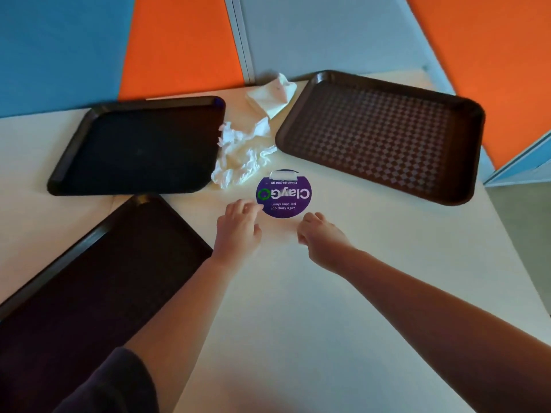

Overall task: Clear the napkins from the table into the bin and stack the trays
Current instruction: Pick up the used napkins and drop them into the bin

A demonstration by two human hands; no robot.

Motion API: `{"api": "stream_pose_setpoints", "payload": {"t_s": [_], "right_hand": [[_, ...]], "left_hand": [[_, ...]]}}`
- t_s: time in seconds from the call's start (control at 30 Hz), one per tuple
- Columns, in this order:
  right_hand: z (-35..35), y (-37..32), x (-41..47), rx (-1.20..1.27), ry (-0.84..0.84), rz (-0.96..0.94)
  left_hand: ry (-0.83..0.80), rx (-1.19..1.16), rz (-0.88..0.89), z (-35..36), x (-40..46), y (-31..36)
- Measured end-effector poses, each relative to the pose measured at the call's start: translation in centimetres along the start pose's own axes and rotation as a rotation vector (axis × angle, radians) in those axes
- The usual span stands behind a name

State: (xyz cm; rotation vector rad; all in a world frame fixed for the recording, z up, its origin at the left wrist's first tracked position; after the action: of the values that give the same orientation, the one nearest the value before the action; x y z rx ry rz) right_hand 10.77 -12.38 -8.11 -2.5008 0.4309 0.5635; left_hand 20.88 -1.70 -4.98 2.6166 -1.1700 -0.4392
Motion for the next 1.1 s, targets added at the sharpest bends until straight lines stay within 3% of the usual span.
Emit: {"api": "stream_pose_setpoints", "payload": {"t_s": [0.23,0.4,0.63,0.73,0.87,1.0,1.1], "right_hand": [[-4.7,0.0,2.7,-0.009,0.087,-0.077],[-7.0,-0.3,4.6,-0.106,0.095,-0.111],[-7.5,0.7,6.6,-0.148,0.075,-0.112],[-7.7,1.1,6.6,-0.148,0.066,-0.089],[-7.8,1.7,5.7,-0.129,0.098,-0.076],[-7.7,2.1,4.2,-0.081,0.148,-0.071],[-8.0,1.9,2.5,-0.039,0.207,-0.066]], "left_hand": [[0.074,0.033,-0.018,-2.7,4.3,-1.1],[-0.104,0.125,-0.104,-1.5,8.0,-2.7],[-0.107,0.377,-0.039,-1.6,12.7,-1.1],[-0.180,0.309,-0.004,0.0,13.6,-0.6],[-0.127,0.075,0.040,0.4,12.5,0.3],[-0.156,0.074,0.143,0.7,10.4,1.7],[-0.084,0.050,0.289,0.4,8.3,3.0]]}}
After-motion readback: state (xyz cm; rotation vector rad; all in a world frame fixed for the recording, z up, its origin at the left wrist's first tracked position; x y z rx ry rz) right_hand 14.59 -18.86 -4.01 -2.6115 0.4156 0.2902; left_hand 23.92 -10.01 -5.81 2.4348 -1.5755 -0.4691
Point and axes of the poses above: each hand's wrist, its own x-axis towards the middle knuckle, its own z-axis out of the palm, y = z × x, the point moved 8 cm from there along x, towards the middle knuckle, and after that the axes turned 12 degrees about -y, right-handed, at the moved point
